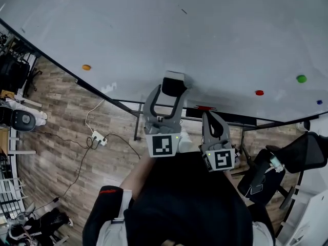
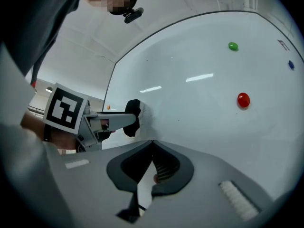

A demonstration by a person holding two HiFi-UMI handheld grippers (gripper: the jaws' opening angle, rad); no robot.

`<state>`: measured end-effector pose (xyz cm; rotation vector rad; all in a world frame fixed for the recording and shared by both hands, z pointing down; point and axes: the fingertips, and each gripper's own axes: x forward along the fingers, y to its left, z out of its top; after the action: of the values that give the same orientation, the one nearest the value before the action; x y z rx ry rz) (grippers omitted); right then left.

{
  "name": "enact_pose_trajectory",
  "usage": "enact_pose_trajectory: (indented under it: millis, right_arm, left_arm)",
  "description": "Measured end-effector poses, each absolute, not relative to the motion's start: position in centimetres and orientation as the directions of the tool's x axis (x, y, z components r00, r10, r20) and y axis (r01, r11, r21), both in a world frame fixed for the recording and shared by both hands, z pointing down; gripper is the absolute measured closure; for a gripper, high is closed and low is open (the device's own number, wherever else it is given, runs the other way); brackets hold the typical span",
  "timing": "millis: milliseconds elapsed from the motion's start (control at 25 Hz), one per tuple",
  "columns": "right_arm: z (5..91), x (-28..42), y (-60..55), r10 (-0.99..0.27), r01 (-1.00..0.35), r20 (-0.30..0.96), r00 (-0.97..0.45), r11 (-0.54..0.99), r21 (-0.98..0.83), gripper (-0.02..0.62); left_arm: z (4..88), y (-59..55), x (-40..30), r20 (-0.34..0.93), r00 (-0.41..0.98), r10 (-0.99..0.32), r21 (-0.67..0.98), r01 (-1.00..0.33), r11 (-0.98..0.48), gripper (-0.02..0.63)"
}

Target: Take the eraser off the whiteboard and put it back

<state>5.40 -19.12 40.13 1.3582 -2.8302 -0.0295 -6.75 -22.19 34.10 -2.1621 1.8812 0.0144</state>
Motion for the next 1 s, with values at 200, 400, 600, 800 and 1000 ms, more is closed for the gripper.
enact_pose_trajectory:
  millis: [200, 400, 600, 800, 1000]
  right_arm:
    - [40.2, 4.3, -18.3, -0.768, -0.768, -0.006, -0.64, 0.64, 0.0, 0.594]
    - [40.0, 3.1, -17.2, -0.745, -0.745, -0.01, -0.667, 0.667, 0.014, 0.594]
    - [39.6, 2.2, -15.9, -0.731, -0.731, -0.022, -0.682, 0.682, 0.008, 0.594]
    - [39.5, 1.5, -14.2, -0.717, -0.718, -0.029, -0.696, 0.696, 0.009, 0.594]
    - [39.3, 1.2, -12.4, -0.709, -0.71, -0.04, -0.704, 0.704, 0.008, 0.594]
  left_arm:
    - [35.2, -20.7, -7.2, -0.145, 0.148, -0.978, -0.132, -0.983, -0.13, 0.35]
    - [34.4, -18.8, -7.9, -0.183, 0.168, -0.969, -0.197, -0.972, -0.132, 0.35]
    - [34.4, -16.7, -8.8, -0.191, 0.161, -0.968, -0.22, -0.968, -0.118, 0.35]
    - [35.0, -14.2, -8.9, -0.177, 0.187, -0.966, -0.205, -0.967, -0.149, 0.393]
    - [35.5, -11.9, -8.6, -0.173, 0.216, -0.961, -0.22, -0.96, -0.176, 0.509]
